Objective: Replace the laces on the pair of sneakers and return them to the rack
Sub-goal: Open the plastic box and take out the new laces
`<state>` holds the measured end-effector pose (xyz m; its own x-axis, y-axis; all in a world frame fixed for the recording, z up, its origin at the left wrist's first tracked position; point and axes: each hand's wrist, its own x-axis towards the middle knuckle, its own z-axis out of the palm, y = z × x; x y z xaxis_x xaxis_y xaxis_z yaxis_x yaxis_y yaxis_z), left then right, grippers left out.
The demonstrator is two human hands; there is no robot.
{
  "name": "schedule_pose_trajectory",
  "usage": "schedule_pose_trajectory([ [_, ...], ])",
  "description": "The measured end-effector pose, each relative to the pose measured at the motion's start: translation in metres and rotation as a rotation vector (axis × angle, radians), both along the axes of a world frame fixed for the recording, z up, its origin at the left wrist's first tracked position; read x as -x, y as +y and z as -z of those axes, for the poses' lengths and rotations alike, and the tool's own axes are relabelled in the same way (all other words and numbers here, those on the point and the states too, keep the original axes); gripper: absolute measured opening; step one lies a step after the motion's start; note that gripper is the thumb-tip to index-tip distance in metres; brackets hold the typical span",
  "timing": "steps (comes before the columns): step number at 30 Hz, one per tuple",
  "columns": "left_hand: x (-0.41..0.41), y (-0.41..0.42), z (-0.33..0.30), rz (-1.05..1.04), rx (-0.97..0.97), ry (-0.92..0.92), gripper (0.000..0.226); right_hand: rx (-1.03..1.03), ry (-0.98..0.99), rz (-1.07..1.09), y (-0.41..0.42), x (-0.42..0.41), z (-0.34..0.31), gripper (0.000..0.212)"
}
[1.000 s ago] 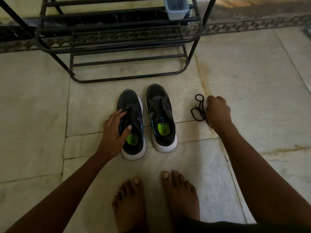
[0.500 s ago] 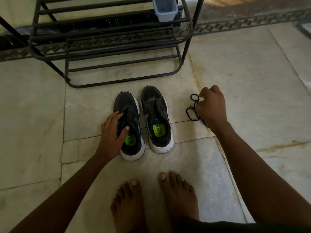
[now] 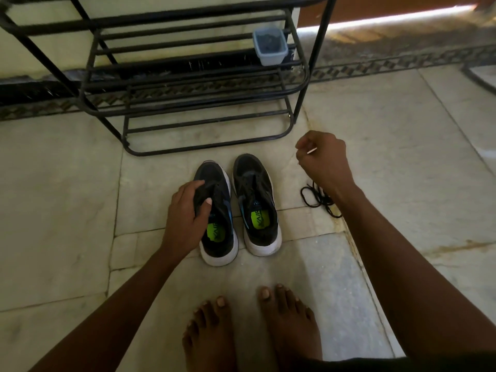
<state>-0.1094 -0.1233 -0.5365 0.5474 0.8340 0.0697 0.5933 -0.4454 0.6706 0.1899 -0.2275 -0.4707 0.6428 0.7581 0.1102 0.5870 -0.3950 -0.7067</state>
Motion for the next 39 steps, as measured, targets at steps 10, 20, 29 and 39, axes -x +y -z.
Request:
schedule_pose_trajectory([
  [10, -0.099, 0.066, -0.106, 0.084, -0.033, -0.244, 0.025, -0.290, 0.051, 0.044, 0.073, -0.018, -0.069, 0.012],
  [20, -0.224, 0.129, -0.154, 0.164, 0.143, -0.038, 0.049, -0.149, -0.096, 0.134, 0.160, -0.082, -0.059, 0.024],
  [29, -0.270, 0.146, -0.143, 0.216, 0.215, 0.037, 0.060, -0.058, -0.080, 0.085, 0.200, -0.116, -0.042, 0.034],
  [39, -0.213, 0.103, -0.133, 0.155, 0.148, -0.304, 0.045, -0.232, 0.010, 0.149, 0.147, -0.061, -0.060, 0.016],
])
